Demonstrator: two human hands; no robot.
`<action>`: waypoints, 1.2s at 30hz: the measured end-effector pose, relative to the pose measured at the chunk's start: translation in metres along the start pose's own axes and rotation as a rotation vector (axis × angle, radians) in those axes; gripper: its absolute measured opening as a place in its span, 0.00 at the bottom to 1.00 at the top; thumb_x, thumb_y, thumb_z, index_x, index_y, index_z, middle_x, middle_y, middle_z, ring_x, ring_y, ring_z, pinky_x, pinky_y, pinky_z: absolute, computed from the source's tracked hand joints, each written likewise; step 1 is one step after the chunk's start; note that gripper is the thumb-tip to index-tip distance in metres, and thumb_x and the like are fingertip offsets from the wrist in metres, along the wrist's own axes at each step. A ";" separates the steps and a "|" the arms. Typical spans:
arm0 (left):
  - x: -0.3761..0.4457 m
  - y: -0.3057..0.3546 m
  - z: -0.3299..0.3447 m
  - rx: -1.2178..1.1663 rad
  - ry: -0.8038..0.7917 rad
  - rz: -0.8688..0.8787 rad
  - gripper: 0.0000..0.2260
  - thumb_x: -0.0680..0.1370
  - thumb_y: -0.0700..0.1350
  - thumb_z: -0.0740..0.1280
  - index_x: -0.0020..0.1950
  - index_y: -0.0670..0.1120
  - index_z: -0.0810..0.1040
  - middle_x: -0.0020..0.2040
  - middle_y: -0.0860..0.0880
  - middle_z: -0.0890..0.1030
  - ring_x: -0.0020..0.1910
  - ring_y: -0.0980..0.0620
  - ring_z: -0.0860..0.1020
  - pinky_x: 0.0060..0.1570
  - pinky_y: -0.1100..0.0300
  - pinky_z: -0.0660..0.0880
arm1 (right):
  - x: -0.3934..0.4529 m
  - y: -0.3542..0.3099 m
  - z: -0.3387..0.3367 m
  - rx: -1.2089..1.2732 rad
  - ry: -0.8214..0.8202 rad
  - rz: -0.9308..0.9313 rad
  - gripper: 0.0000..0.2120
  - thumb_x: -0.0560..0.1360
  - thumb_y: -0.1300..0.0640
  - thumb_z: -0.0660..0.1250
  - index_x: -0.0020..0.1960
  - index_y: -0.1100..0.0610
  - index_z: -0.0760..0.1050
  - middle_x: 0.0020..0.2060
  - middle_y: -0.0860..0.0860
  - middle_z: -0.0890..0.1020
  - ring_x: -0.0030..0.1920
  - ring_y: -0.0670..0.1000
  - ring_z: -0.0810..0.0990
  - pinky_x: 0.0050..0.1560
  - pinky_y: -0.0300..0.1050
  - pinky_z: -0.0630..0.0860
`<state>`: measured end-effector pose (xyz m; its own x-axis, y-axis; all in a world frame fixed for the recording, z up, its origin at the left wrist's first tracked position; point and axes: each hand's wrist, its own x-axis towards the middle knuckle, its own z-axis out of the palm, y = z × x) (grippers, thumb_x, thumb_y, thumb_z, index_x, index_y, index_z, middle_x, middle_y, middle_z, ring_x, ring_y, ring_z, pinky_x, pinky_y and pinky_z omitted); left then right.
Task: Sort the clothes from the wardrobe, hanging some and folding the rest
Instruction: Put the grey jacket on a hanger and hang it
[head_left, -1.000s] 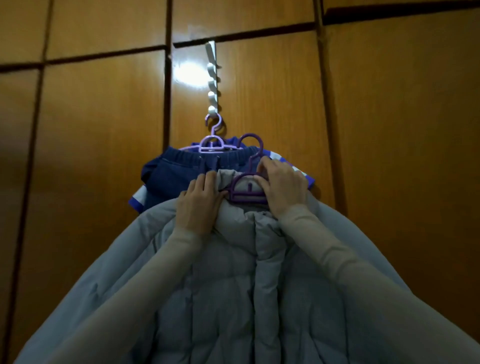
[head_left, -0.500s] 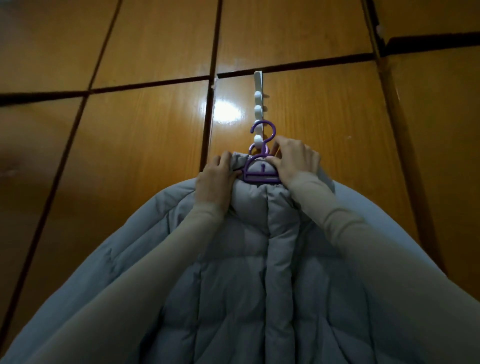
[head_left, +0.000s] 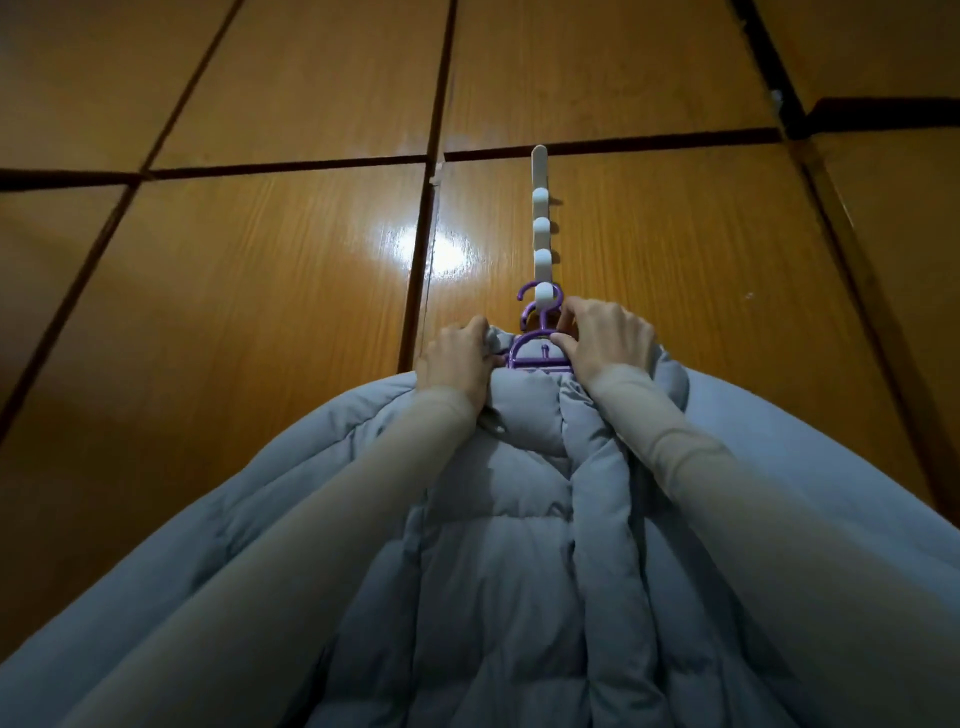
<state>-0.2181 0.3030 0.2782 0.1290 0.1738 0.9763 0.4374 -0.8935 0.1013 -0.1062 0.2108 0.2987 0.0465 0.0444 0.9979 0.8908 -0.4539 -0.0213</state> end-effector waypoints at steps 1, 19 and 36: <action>0.001 -0.001 0.004 0.006 0.003 0.004 0.12 0.78 0.48 0.65 0.58 0.44 0.73 0.54 0.42 0.77 0.50 0.45 0.75 0.49 0.54 0.73 | -0.001 0.002 0.004 -0.015 0.025 -0.006 0.12 0.75 0.49 0.67 0.55 0.54 0.75 0.48 0.53 0.81 0.49 0.53 0.78 0.48 0.47 0.75; -0.027 -0.013 0.030 -0.124 0.184 -0.022 0.12 0.77 0.46 0.66 0.58 0.44 0.72 0.54 0.43 0.76 0.51 0.45 0.73 0.55 0.50 0.72 | -0.025 0.004 0.012 -0.058 0.084 -0.026 0.13 0.78 0.49 0.62 0.60 0.53 0.72 0.51 0.53 0.79 0.55 0.54 0.74 0.52 0.48 0.69; -0.161 -0.017 0.068 0.153 0.122 -0.072 0.27 0.79 0.55 0.41 0.77 0.48 0.48 0.78 0.45 0.50 0.77 0.47 0.48 0.72 0.49 0.41 | -0.175 0.052 0.031 -0.091 0.172 0.009 0.30 0.81 0.45 0.39 0.74 0.62 0.58 0.72 0.59 0.64 0.72 0.56 0.63 0.71 0.50 0.52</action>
<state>-0.1856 0.3186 0.1067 -0.0126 0.1755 0.9844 0.5727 -0.8058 0.1509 -0.0541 0.2070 0.1215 -0.0307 -0.1097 0.9935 0.8457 -0.5326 -0.0327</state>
